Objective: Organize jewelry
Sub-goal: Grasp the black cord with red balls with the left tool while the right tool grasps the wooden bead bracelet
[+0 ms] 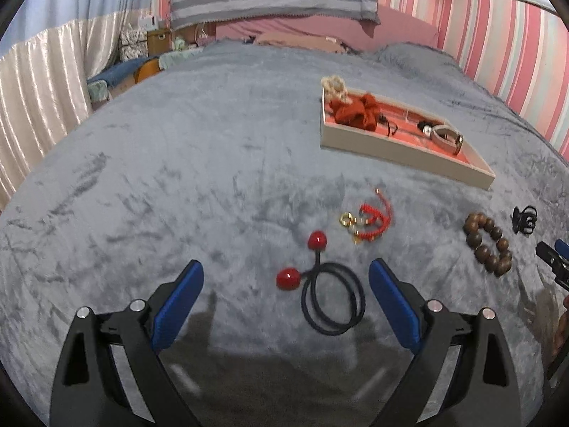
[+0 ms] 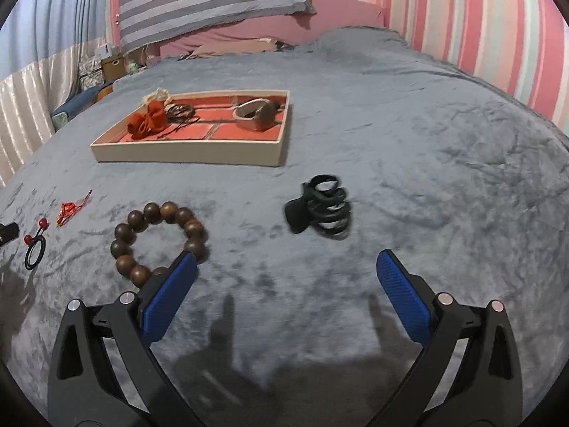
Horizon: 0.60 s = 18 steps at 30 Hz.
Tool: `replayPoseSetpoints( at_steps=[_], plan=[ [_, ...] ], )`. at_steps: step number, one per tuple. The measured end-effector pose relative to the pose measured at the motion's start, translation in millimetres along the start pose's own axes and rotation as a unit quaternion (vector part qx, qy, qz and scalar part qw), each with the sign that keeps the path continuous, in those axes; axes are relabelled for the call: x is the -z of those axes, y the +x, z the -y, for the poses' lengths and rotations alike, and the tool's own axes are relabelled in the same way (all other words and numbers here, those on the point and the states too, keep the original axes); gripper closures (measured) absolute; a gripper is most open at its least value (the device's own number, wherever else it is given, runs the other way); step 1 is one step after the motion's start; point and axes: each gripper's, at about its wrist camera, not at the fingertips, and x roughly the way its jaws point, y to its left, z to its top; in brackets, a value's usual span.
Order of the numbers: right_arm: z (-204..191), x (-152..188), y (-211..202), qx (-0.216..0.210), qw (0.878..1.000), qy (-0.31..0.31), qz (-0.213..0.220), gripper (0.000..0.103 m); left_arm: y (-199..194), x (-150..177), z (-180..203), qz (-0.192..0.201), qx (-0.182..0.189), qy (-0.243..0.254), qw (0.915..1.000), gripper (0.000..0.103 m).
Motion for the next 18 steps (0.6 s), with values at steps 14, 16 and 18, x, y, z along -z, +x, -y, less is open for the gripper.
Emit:
replayPoseSetpoints(
  at_steps=[14,16,18],
  plan=[
    [-40.5,-6.5,30.7,-0.016,0.999,-0.023,-0.025,0.02,27.0,14.4,5.0,-0.04,-0.029,0.014,0.9987,0.034],
    [-43.9,-7.6,36.7,-0.016,0.999,-0.025,-0.032,0.025,28.0,15.2,5.1,-0.04,-0.03,0.015,0.9986,0.034],
    [-45.5,-8.6,42.1,-0.019,0.999,-0.024,-0.039,0.027,28.6,15.1,4.6,-0.041,-0.029,0.015,0.9986,0.034]
  ],
)
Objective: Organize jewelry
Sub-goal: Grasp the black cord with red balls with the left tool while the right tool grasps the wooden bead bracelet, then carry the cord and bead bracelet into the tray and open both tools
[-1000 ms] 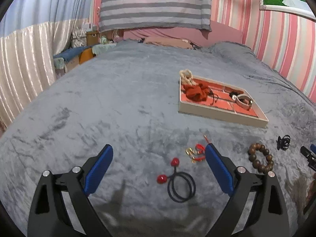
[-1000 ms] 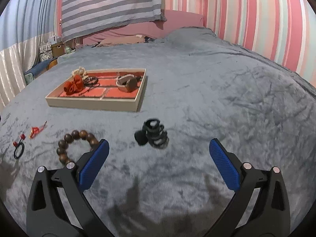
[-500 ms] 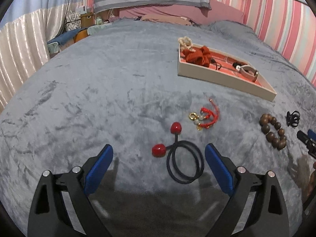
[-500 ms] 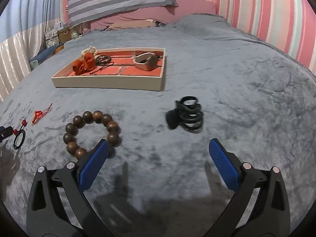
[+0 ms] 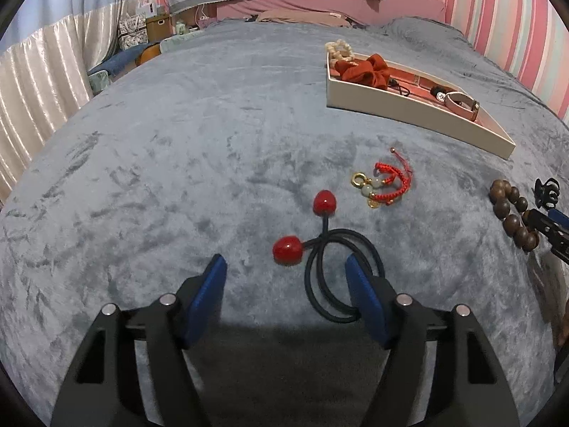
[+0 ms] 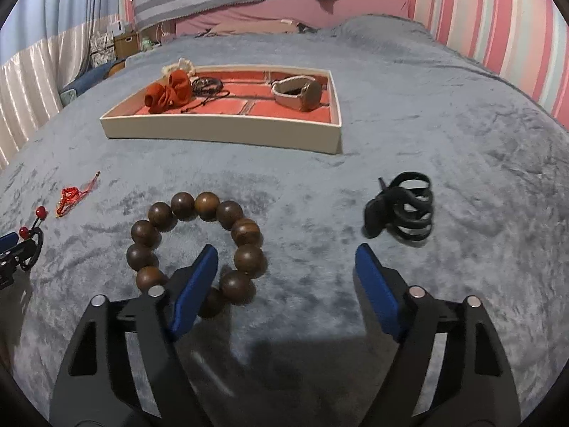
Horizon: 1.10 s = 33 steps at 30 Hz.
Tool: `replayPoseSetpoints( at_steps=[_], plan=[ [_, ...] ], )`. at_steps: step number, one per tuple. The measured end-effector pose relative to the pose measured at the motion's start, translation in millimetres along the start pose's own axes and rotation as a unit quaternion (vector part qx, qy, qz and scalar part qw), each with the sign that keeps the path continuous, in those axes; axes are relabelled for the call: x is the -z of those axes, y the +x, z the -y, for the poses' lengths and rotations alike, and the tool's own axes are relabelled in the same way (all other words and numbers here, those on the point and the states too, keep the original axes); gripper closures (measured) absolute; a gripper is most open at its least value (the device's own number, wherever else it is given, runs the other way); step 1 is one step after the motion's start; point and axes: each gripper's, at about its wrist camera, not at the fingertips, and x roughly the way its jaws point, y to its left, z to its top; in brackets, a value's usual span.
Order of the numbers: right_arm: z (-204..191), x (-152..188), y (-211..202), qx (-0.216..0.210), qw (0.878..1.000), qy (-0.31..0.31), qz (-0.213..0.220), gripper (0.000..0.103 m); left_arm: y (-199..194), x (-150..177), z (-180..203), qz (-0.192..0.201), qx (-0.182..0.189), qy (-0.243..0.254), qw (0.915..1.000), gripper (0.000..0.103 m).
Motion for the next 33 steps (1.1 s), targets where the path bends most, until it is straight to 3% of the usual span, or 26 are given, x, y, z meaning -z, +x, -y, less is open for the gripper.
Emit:
replayPoseSetpoints(
  at_steps=[5,15,19,33],
  plan=[
    [-2.8,-1.9,16.0,-0.009,1.0,0.004,-0.022,0.036,4.4,-2.4,0.5,-0.002,0.002,0.002,1.0,0.037],
    [-11.2,-4.1,20.2,-0.027,0.999,-0.007,-0.028,0.067,6.8,-9.1,7.7,0.004,0.015,0.015,0.9998,0.076],
    [-15.7,-5.2,21.0,-0.032,0.999,-0.01,-0.029,0.079,8.8,-11.5,10.6,0.006,0.016,0.019,0.9997,0.08],
    [-12.5,-4.9,8.0,-0.032,0.999,-0.006,-0.001,0.083,5.6,-17.7,9.5,0.029,0.014,0.019,0.9993,0.084]
  ],
)
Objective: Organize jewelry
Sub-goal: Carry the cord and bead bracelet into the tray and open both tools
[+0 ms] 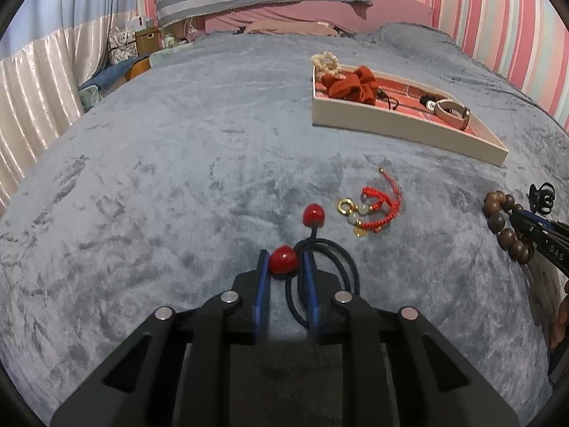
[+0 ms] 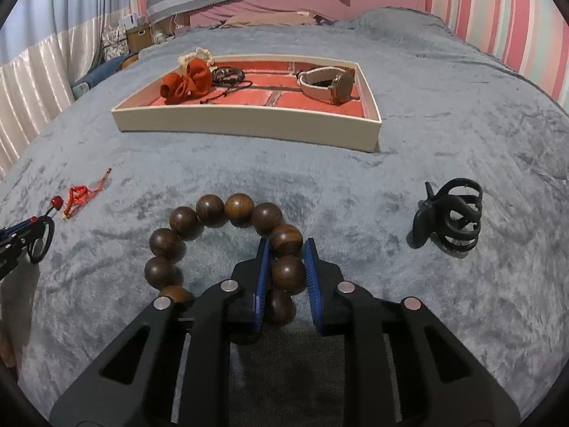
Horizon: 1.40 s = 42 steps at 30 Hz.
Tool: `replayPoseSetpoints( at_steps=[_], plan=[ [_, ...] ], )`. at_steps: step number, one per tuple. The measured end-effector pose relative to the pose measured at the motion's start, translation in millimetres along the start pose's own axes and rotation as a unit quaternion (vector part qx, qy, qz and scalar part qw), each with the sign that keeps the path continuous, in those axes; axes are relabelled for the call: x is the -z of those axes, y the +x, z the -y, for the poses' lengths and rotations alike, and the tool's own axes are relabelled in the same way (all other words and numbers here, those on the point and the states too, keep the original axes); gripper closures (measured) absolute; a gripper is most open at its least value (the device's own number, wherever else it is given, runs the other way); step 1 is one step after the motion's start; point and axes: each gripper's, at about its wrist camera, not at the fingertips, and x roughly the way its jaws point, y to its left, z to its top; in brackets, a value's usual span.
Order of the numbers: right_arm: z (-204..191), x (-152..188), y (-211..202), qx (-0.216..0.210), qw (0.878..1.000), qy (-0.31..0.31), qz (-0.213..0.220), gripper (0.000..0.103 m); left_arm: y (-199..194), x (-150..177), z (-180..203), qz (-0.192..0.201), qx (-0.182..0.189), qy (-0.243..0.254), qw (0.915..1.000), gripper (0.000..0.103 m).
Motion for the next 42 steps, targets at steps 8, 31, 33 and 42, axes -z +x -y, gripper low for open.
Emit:
replayPoseSetpoints(
  at_steps=[8,31,33,42],
  plan=[
    [-5.7,-14.4,-20.0,-0.001,0.999,-0.03,0.043,0.083,-16.5,-20.6,0.3,0.033,0.003,0.007,0.9994,0.084],
    [13.7,-155.2,-21.5,-0.025,0.994,-0.017,0.103,0.083,22.9,-187.0,81.5,0.083,0.061,0.055,0.9932,0.084],
    [13.6,-164.0,-7.9,-0.026,0.995,-0.013,0.097,0.083,37.2,-194.1,85.4,0.076,0.059,0.055,0.9939,0.084],
    [35.4,-158.3,59.1,-0.001,0.998,0.026,0.049,0.083,120.6,-193.5,88.9,-0.001,0.062,0.042,0.9972,0.084]
  ],
)
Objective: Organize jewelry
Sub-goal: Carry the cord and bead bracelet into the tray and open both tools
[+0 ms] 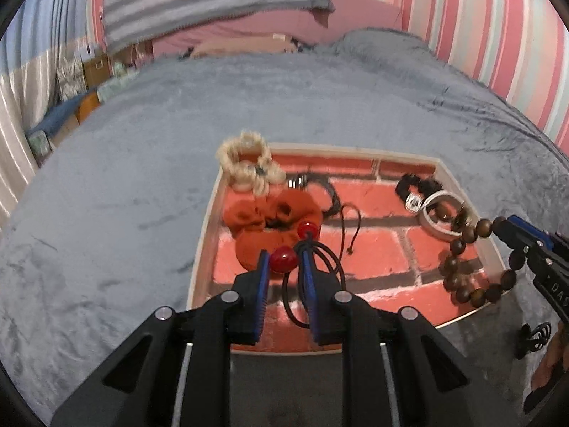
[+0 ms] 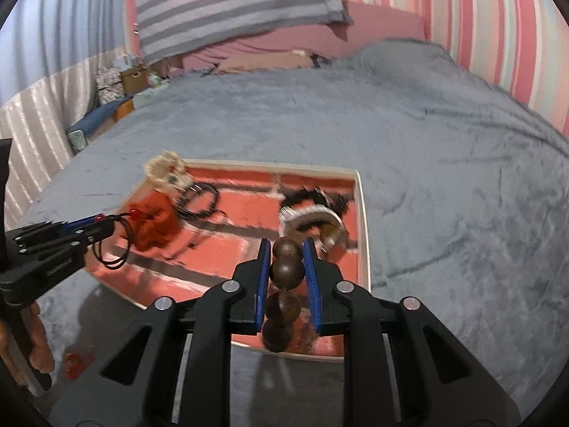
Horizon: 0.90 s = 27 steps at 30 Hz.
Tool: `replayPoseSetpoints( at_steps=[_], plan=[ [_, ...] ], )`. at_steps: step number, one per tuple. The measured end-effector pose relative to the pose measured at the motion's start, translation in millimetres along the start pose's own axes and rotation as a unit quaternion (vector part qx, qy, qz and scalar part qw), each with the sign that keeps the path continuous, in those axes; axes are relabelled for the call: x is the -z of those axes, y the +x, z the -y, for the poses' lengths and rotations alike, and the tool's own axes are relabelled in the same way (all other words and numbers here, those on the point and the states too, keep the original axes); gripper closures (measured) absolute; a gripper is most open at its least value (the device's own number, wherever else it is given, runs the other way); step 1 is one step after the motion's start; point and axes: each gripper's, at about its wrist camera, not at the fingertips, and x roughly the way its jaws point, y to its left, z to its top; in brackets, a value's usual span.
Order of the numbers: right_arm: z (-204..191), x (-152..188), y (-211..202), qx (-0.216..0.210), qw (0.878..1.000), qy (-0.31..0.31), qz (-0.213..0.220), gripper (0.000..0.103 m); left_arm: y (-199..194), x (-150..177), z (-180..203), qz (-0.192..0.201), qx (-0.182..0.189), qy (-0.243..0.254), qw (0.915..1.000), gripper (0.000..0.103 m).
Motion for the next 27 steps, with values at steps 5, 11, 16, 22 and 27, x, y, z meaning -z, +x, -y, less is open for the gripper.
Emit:
replayPoseSetpoints(
  at_steps=[5,11,16,22,27],
  plan=[
    [13.1,9.2,18.1,0.026,0.999,0.006,-0.02,0.083,24.3,7.4,2.4,-0.024,-0.011,0.014,0.9995,0.083],
    [16.8,11.4,43.8,0.043,0.998,0.009,-0.055,0.083,46.9,6.4,-2.2,-0.052,-0.023,0.016,0.9983,0.082],
    [15.6,16.0,60.9,0.043,0.996,0.007,-0.081,0.083,53.6,7.9,-3.2,-0.06,-0.029,0.022,0.9975,0.08],
    [14.0,18.6,70.1,0.042,0.994,-0.001,-0.106,0.08,43.9,7.8,-2.0,-0.044,-0.025,0.021,0.9985,0.049],
    [13.2,11.6,47.1,0.033,0.997,-0.002,-0.077,0.046,19.2,4.1,0.1,-0.02,-0.017,0.019,0.9995,0.041]
  ],
)
